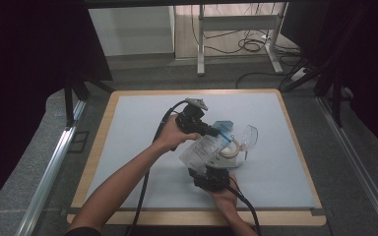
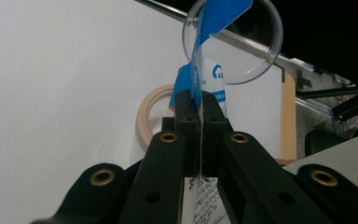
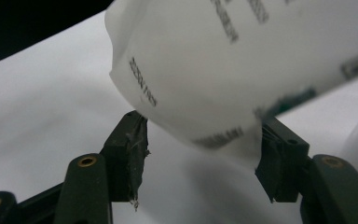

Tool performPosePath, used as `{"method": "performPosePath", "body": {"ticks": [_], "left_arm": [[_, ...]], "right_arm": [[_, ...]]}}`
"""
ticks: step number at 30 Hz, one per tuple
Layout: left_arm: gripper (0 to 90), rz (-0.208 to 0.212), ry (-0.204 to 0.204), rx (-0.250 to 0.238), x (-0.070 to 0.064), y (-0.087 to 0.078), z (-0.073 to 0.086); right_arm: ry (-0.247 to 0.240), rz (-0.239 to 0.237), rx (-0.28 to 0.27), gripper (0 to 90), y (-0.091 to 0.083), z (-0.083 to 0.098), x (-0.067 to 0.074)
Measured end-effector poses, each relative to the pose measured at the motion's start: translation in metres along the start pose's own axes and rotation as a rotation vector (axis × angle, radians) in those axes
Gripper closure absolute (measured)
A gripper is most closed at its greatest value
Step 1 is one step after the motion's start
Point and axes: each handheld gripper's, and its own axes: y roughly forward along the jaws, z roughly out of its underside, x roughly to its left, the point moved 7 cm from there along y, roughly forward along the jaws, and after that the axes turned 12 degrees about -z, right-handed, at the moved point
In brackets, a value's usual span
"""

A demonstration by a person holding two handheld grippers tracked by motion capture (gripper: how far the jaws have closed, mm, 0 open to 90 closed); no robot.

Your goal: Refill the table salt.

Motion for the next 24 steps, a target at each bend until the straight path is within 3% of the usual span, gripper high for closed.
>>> {"method": "performPosePath", "body": {"ticks": [11, 20, 23, 24], "left_arm": [[89.2, -0.024, -0.005, -0.03, 0.005, -0.01, 0.0], [89.2, -0.058, -0.015, -0.039, 0.012, -0.013, 0.006], [89.2, -0.066, -0.041, -0.057, 0.013, -0.012, 0.007], [89.3, -0.073, -0.029, -0.05, 0.015, -0.014, 0.008]], "right_arm": [[-0.005, 0.001, 0.04, 38.0, -0.01, 0.008, -0.002], [0.011, -0.003, 0.006, 38.0, -0.025, 0.007, -0.006], [0.019, -0.006, -0.013, 38.0, -0.029, 0.005, -0.008], [0.018, -0.005, -0.018, 38.0, -0.03, 0.005, -0.009]]}}
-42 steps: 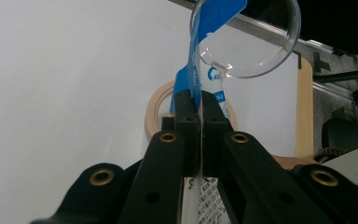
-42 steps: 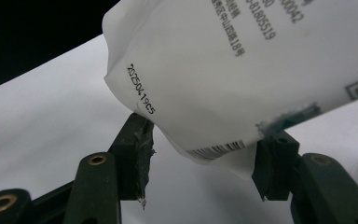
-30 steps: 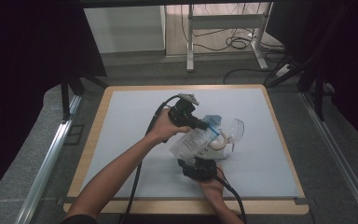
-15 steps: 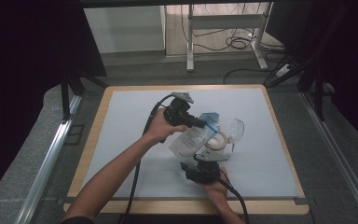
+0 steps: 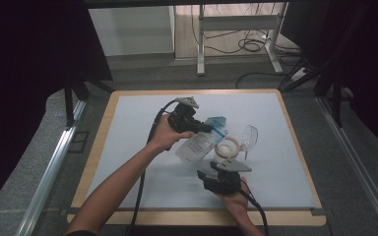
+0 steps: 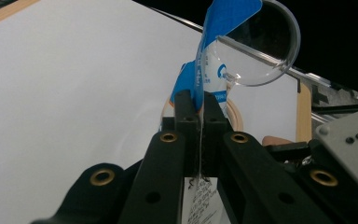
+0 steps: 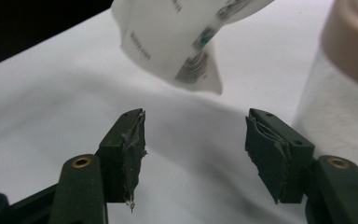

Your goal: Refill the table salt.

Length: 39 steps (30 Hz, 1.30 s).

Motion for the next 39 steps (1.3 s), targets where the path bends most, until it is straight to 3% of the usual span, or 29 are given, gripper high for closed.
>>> {"method": "performPosePath", "body": {"ticks": [12, 23, 33, 39], "left_arm": [[89.2, -0.074, -0.038, -0.053, 0.021, -0.017, 0.008], [89.2, -0.144, -0.121, -0.103, 0.059, -0.035, 0.02], [89.2, -0.243, -0.173, -0.119, 0.095, -0.041, 0.038], [89.1, -0.303, -0.192, -0.138, 0.108, -0.048, 0.051]], "right_arm": [[-0.005, 0.0, -0.023, 38.0, -0.005, -0.004, -0.002], [-0.002, 0.001, -0.029, 38.0, -0.007, -0.005, -0.004], [0.0, -0.008, -0.02, 38.0, -0.003, -0.002, -0.002], [0.001, -0.01, -0.014, 38.0, -0.002, -0.001, -0.003]]}}
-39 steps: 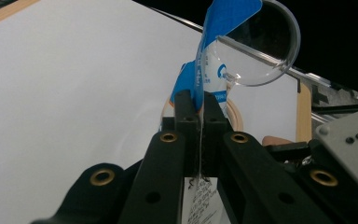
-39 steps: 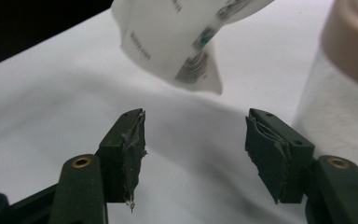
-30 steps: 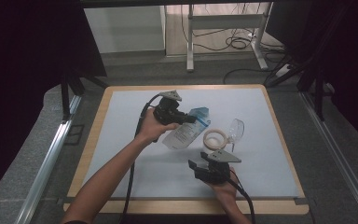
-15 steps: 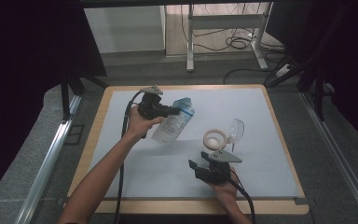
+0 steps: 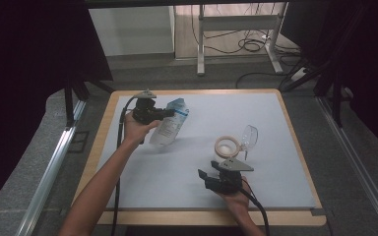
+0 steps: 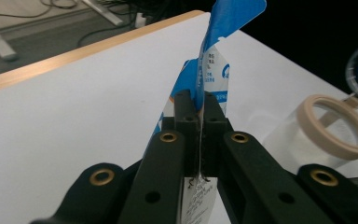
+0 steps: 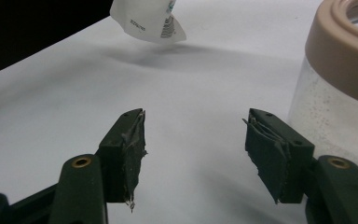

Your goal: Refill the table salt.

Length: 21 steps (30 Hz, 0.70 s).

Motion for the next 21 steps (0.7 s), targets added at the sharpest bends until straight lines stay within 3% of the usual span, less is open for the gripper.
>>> {"method": "performPosePath", "body": {"ticks": [5, 8, 15, 21], "left_arm": [[89.0, -0.038, -0.004, -0.003, 0.01, -0.005, 0.011], [88.9, -0.059, -0.008, 0.001, 0.015, -0.01, 0.019], [88.7, -0.077, -0.03, -0.016, 0.025, -0.023, 0.03], [88.4, -0.087, -0.048, -0.023, 0.033, -0.033, 0.038]], "right_arm": [[0.001, 0.0, -0.002, 37.9, -0.002, 0.0, -0.001], [-0.022, 0.002, -0.012, 38.0, -0.01, 0.002, -0.003], [0.029, 0.013, -0.029, 38.0, -0.034, 0.01, -0.019], [0.03, 0.024, -0.03, 38.0, -0.053, 0.016, -0.027]]}}
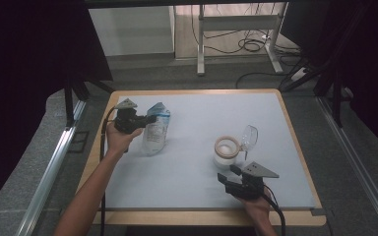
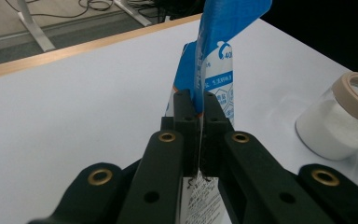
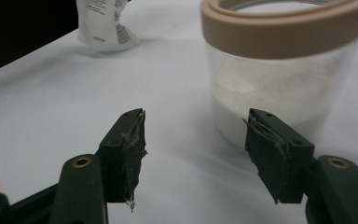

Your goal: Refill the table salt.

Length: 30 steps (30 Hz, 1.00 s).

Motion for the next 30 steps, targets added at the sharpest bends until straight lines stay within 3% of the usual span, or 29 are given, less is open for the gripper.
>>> {"method": "performPosePath", "body": {"ticks": [10, 17, 20, 23, 30], "left_arm": [[87.5, -0.008, 0.007, -0.006, 0.003, -0.008, 0.007], [86.0, -0.015, 0.002, -0.016, 0.006, -0.014, 0.012], [84.6, -0.025, 0.028, -0.014, 0.005, -0.015, 0.015], [79.6, -0.025, 0.033, -0.02, 0.005, -0.015, 0.016], [56.4, -0.012, 0.039, -0.02, 0.002, -0.013, 0.018]], "right_arm": [[0.034, 0.031, -0.004, 38.6, -0.017, 0.007, -0.02], [0.036, 0.044, -0.018, 38.6, -0.02, 0.004, -0.022], [0.035, 0.046, -0.019, 38.5, -0.019, 0.004, -0.023], [0.035, 0.05, -0.02, 38.5, -0.019, 0.003, -0.023], [0.036, 0.055, -0.024, 38.3, -0.021, 0.002, -0.024]]}}
